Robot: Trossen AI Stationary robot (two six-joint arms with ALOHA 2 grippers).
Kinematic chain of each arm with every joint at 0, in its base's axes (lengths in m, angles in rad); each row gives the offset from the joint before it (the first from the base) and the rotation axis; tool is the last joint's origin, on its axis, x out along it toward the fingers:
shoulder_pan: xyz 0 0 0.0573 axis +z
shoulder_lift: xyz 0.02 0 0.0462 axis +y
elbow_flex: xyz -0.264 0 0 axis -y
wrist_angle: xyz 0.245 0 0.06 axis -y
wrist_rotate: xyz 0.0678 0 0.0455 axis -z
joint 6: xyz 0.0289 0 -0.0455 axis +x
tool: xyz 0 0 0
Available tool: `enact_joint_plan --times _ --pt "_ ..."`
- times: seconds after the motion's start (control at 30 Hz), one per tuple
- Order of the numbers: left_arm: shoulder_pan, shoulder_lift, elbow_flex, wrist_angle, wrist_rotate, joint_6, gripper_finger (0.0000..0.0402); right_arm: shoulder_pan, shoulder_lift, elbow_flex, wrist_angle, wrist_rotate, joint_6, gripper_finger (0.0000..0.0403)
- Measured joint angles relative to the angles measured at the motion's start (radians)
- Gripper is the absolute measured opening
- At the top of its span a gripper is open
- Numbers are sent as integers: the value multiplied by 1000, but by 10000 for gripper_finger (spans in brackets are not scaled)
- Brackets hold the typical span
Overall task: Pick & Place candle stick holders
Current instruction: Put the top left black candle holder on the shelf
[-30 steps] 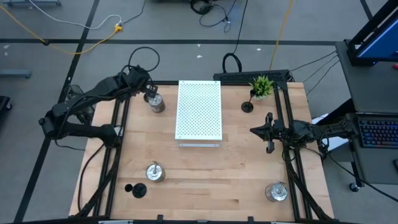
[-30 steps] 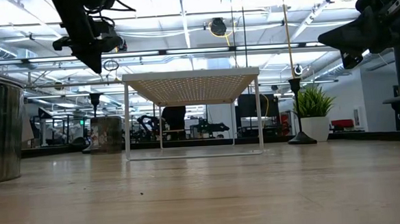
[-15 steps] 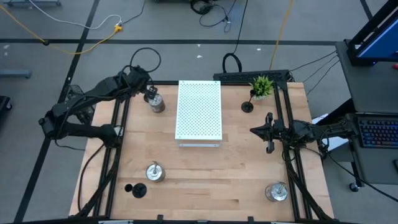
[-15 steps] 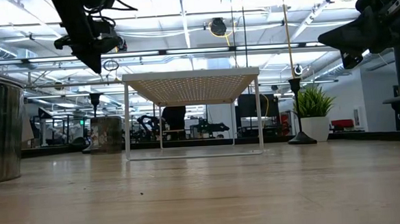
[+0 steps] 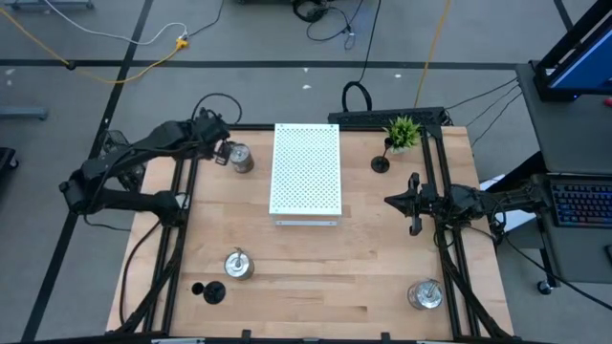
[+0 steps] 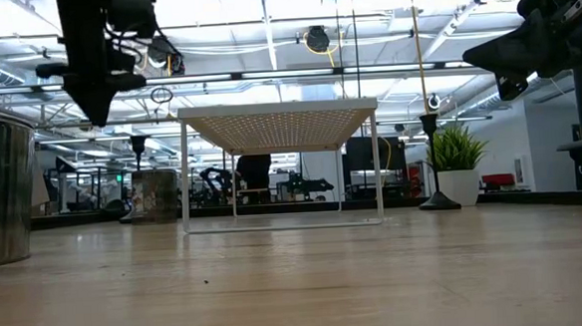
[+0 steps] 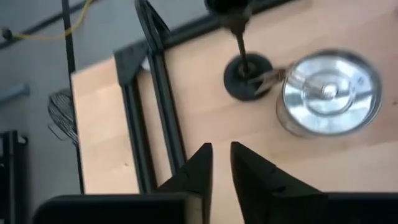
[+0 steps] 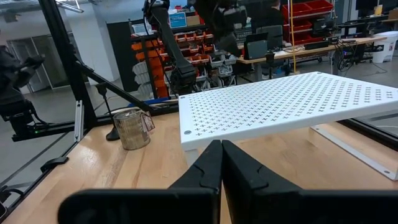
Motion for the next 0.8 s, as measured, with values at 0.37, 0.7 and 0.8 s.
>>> enact_joint_plan --times 0.37,0.7,0.8 --pt "0 0 -248 269 5 -34 188 0 0 0 0 0 0 0" --pt "27 0 -308 406 -26 38 252 0 0 0 0 0 0 0" --pt "48 0 -308 473 -9 79 261 0 0 0 0 0 0 0"
